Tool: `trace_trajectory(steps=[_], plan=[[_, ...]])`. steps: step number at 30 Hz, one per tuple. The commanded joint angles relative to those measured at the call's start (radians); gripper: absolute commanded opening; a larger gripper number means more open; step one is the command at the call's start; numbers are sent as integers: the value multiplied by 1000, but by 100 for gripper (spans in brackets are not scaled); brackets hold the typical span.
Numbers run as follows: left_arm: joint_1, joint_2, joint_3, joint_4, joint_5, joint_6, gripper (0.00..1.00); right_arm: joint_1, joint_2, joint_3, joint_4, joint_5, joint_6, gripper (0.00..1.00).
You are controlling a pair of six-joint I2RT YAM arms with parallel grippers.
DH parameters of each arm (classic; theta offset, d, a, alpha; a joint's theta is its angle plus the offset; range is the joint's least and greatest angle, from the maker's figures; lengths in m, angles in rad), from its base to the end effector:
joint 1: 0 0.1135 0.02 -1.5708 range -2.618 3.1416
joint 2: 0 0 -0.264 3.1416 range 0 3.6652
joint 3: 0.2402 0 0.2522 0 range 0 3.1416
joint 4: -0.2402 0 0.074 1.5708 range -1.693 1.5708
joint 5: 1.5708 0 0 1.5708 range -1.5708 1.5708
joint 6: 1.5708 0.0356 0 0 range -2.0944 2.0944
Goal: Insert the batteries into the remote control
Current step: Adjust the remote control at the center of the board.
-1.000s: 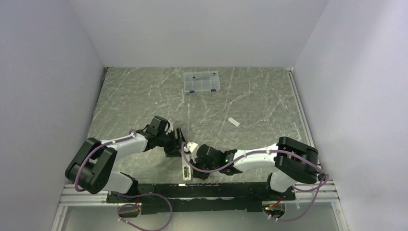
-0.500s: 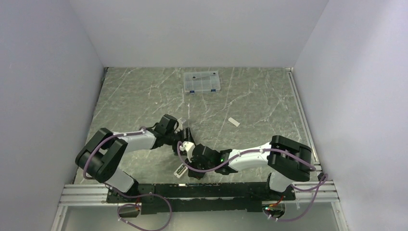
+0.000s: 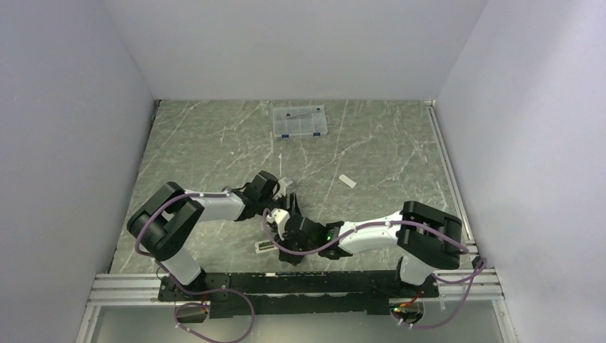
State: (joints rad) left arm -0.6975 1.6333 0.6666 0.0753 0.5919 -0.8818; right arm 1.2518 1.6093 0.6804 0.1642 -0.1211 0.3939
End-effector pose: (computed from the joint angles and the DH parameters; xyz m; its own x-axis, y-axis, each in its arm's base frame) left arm 0.2096 -0.2015 0.1289 -0.9979 0.0005 -0.0644 0.0495 0.6469 -0.7609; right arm 0.0912 0.2898 0.1413 -0.5728 -0.5193 -0.6342 -0.8123 0.4634 0.3542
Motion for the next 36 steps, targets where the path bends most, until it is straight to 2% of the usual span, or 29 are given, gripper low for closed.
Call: trace_trajectory(steps=[1, 8, 16, 28, 36], plan=[[-14, 26, 7, -68, -64, 39, 66, 2, -44, 33, -32, 34, -10, 2], [-14, -58, 92, -203, -114, 78, 66, 3, -160, 8, -46, 28, -41, 5], [-12, -274, 182, -443, -289, 137, 70, 1, -265, 2, -123, 93, -57, 11], [-13, -603, 124, -698, -533, 87, 69, -12, -290, 33, -193, 213, -45, 14], [-12, -755, 39, -835, -590, -54, 60, -33, -258, 89, -233, 227, -22, 16]])
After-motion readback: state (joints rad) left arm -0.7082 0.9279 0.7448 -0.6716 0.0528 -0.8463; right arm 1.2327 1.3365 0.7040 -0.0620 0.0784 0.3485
